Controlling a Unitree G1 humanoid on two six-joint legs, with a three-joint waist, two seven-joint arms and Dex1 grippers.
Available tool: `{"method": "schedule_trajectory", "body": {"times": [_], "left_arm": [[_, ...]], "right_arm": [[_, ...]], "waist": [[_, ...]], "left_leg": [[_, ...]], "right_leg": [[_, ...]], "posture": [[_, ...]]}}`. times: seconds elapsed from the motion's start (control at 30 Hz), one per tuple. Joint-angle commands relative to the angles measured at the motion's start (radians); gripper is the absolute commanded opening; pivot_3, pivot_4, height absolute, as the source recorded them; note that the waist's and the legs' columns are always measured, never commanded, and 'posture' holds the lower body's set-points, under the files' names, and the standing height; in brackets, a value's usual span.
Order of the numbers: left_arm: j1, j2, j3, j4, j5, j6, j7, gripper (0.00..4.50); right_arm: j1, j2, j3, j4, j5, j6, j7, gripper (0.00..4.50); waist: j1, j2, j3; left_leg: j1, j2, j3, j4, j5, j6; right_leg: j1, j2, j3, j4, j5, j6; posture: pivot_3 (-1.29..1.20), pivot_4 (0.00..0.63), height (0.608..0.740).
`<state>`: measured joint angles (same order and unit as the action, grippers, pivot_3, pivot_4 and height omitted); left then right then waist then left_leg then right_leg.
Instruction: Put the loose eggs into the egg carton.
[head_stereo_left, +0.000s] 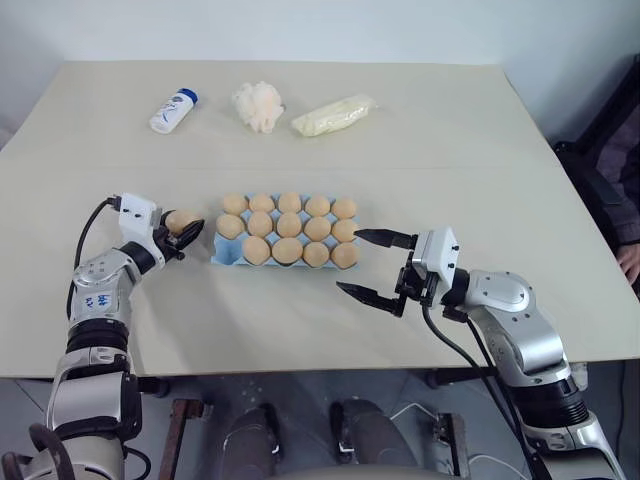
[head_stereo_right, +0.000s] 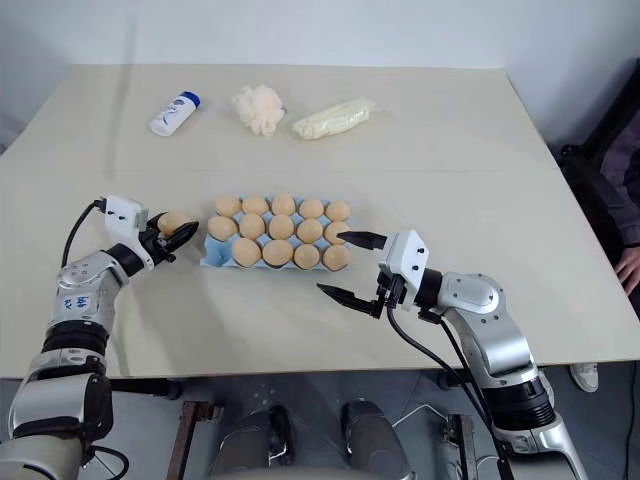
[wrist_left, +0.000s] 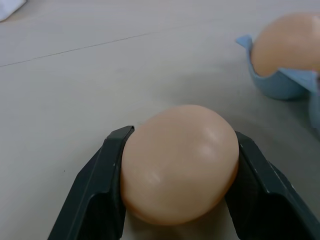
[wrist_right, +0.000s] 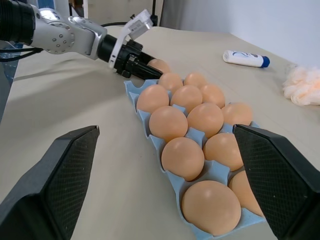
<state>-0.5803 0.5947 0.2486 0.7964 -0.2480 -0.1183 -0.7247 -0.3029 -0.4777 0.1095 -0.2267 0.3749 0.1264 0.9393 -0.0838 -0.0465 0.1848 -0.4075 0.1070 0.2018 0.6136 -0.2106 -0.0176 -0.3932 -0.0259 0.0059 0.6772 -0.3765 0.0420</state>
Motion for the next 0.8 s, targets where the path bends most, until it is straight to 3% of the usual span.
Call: {"method": "schedule_trajectory", "body": {"times": [0.03, 0.27, 0.53, 0.77, 0.8], "left_arm": [[0.050, 0.009, 0.069, -0.179, -0.120, -0.034, -0.113, 2.36], [0.161, 0.012, 0.009, -0.462, -0.192, 0.108, -0.245, 2.36], [0.161, 0.008, -0.065, -0.436, -0.139, 0.117, -0.291, 2.36], [0.139, -0.001, -0.083, -0.395, -0.115, 0.097, -0.295, 4.32], [0.138, 0.005, -0.077, -0.392, -0.112, 0.089, -0.292, 4.44]], "right_arm": [[-0.009, 0.006, -0.011, -0.016, 0.007, -0.022, 0.001, 4.50], [-0.010, 0.014, -0.001, -0.010, 0.004, -0.024, 0.003, 4.50], [-0.009, 0.024, -0.004, -0.009, 0.001, -0.030, -0.006, 4.50], [0.009, 0.024, -0.003, -0.025, 0.001, -0.028, -0.014, 4.50], [0.012, 0.023, -0.004, -0.027, 0.002, -0.027, -0.014, 4.50]], "waist": [[0.002, 0.000, 0.000], [0.007, 0.000, 0.000], [0.002, 0.000, 0.000], [0.003, 0.000, 0.000], [0.003, 0.000, 0.000]], "left_leg": [[0.000, 0.000, 0.000, 0.000, 0.000, 0.000], [0.001, -0.001, 0.000, 0.000, 0.001, 0.001], [0.001, -0.002, -0.002, 0.000, 0.002, 0.000], [0.001, -0.002, -0.002, 0.000, 0.002, 0.000], [0.001, -0.002, -0.002, 0.000, 0.002, 0.000]], "right_leg": [[0.000, 0.000, 0.000, 0.000, 0.000, 0.000], [0.001, -0.001, 0.000, 0.001, 0.000, 0.000], [0.001, -0.001, 0.000, 0.001, 0.000, 0.000], [0.001, -0.001, 0.000, 0.001, 0.000, 0.000], [0.001, -0.001, 0.000, 0.001, 0.000, 0.000]], "posture": [[0.00, 0.150, 0.740], [0.00, 0.150, 0.740], [0.00, 0.150, 0.740], [0.00, 0.150, 0.740], [0.00, 0.150, 0.740]]}}
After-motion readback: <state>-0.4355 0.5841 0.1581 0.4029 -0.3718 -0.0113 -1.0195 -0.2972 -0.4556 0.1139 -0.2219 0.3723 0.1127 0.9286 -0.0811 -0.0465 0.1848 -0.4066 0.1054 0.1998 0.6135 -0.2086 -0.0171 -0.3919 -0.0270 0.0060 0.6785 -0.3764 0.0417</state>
